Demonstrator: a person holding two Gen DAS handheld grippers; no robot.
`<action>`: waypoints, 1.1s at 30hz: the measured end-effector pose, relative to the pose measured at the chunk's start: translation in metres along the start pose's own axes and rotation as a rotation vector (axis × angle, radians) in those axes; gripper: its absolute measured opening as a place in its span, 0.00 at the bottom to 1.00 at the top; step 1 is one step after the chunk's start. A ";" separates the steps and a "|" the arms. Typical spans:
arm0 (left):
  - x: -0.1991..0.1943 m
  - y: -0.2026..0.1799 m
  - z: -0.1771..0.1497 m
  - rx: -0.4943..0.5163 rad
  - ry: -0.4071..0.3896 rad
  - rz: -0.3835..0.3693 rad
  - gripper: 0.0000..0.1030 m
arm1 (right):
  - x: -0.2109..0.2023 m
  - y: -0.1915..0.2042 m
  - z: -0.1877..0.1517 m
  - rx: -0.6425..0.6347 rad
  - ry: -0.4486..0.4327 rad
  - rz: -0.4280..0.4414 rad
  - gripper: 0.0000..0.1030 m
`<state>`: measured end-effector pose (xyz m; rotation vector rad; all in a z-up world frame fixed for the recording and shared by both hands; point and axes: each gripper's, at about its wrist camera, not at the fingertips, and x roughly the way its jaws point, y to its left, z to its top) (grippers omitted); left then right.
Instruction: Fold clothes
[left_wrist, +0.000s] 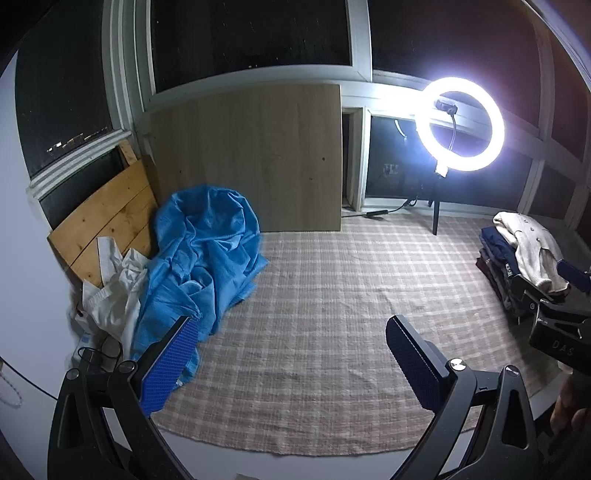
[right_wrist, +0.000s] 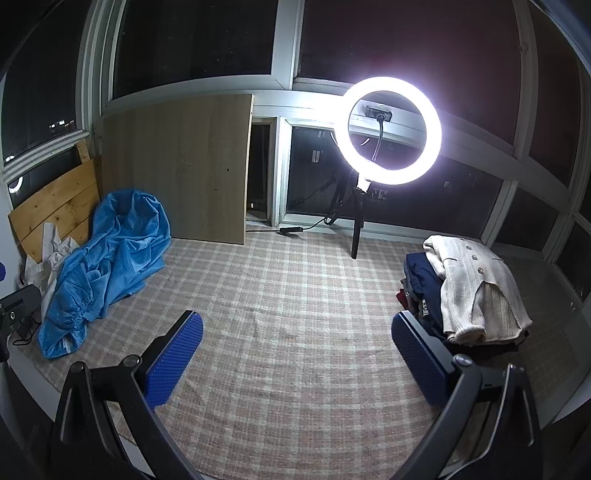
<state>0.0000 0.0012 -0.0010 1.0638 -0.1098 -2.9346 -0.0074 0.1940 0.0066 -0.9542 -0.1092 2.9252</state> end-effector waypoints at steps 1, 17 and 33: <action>0.000 -0.001 -0.001 0.001 0.002 0.005 0.99 | 0.001 0.000 0.000 -0.001 0.002 0.002 1.00; 0.009 -0.002 0.000 -0.031 0.043 0.051 0.99 | 0.014 -0.004 -0.004 -0.032 0.024 0.051 1.00; 0.001 -0.005 -0.012 -0.081 0.050 0.120 0.99 | 0.016 -0.004 -0.002 -0.088 -0.004 0.165 1.00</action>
